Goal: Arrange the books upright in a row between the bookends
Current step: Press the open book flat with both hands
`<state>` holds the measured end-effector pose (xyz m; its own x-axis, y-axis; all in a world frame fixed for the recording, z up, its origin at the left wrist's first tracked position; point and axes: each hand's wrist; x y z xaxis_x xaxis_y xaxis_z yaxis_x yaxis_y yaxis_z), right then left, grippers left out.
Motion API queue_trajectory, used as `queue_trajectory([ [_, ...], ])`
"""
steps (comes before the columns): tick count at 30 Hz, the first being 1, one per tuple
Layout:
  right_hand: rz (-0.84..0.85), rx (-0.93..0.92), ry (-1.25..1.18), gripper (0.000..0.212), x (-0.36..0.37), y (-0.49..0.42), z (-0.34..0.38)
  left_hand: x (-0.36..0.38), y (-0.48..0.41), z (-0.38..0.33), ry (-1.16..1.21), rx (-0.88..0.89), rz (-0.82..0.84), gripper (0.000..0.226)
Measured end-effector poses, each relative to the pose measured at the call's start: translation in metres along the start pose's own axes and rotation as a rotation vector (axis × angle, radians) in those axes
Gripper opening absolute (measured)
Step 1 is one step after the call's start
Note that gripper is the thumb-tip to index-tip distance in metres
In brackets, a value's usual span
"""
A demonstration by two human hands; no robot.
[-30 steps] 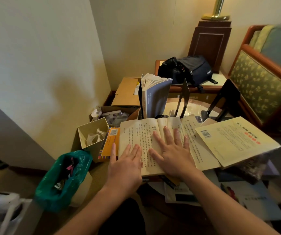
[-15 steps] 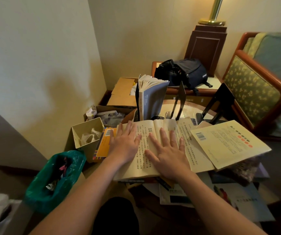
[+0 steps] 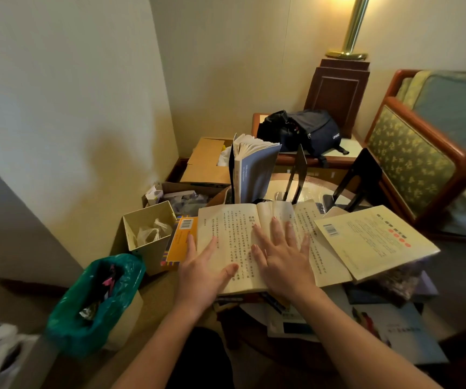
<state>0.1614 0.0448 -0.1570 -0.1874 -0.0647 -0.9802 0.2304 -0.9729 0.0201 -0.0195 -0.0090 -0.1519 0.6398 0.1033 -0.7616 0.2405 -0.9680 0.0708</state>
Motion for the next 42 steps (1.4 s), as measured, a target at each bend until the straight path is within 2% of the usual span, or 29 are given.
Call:
queue_trajectory([
  [4, -0.125, 0.201, -0.06, 0.072, -0.003, 0.011, 0.008, -0.007, -0.008, 0.006, 0.087, 0.02, -0.026, 0.09],
  [13, -0.239, 0.286, -0.273, 0.087, -0.036, 0.019, 0.005, -0.016, -0.006, 0.01, 0.191, 0.098, -0.038, 0.083],
  [15, -0.262, 0.31, -0.369, 0.082, -0.045, 0.021, 0.003, -0.016, -0.006, 0.01, 0.209, 0.104, -0.033, 0.082],
  [18, -0.195, 0.407, -0.571, 0.073, -0.063, 0.022, 0.001, -0.017, -0.004, 0.009, 0.219, 0.118, -0.03, 0.08],
  [23, -0.172, 0.502, -0.76, 0.06, -0.088, 0.022, -0.004, -0.017, -0.003, 0.01, 0.236, 0.125, -0.037, 0.079],
  [29, -0.216, 0.375, -0.842, 0.04, -0.113, 0.028, 0.007, -0.018, -0.003, 0.011, 0.247, 0.117, -0.041, 0.084],
  [31, -0.185, 0.306, -0.872, 0.034, -0.12, 0.031, 0.023, -0.019, -0.004, 0.01, 0.267, 0.09, -0.023, 0.087],
  [33, -0.123, 0.204, -0.843, 0.033, -0.122, 0.034, 0.044, -0.021, -0.005, 0.012, 0.282, 0.056, 0.0, 0.087],
  [35, -0.082, 0.091, -0.661, 0.028, -0.113, 0.037, 0.066, -0.025, -0.007, 0.015, 0.368, 0.026, 0.031, 0.079],
  [36, -0.079, 0.036, -0.529, 0.031, -0.105, 0.038, 0.076, -0.027, -0.007, 0.016, 0.484, 0.001, 0.053, 0.071],
  [38, -0.084, -0.059, -0.304, 0.053, -0.083, 0.037, 0.089, -0.032, -0.007, 0.014, 0.727, -0.088, 0.076, 0.05],
  [40, -0.046, -0.083, -0.19, 0.079, -0.062, 0.036, 0.097, -0.04, -0.007, 0.009, 0.85, -0.205, 0.043, 0.035],
  [42, 0.038, -0.085, -0.114, 0.089, -0.049, 0.035, 0.101, -0.042, -0.011, 0.007, 0.923, -0.273, 0.045, 0.041],
])
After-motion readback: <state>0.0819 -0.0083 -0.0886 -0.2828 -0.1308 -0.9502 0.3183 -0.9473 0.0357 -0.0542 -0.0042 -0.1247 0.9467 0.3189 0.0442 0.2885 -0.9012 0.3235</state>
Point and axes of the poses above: each hand's wrist, its own y-axis away from the middle knuckle, its own x-axis out of the palm, z = x × y, and after that the axes turned 1 degree about x, right-handed
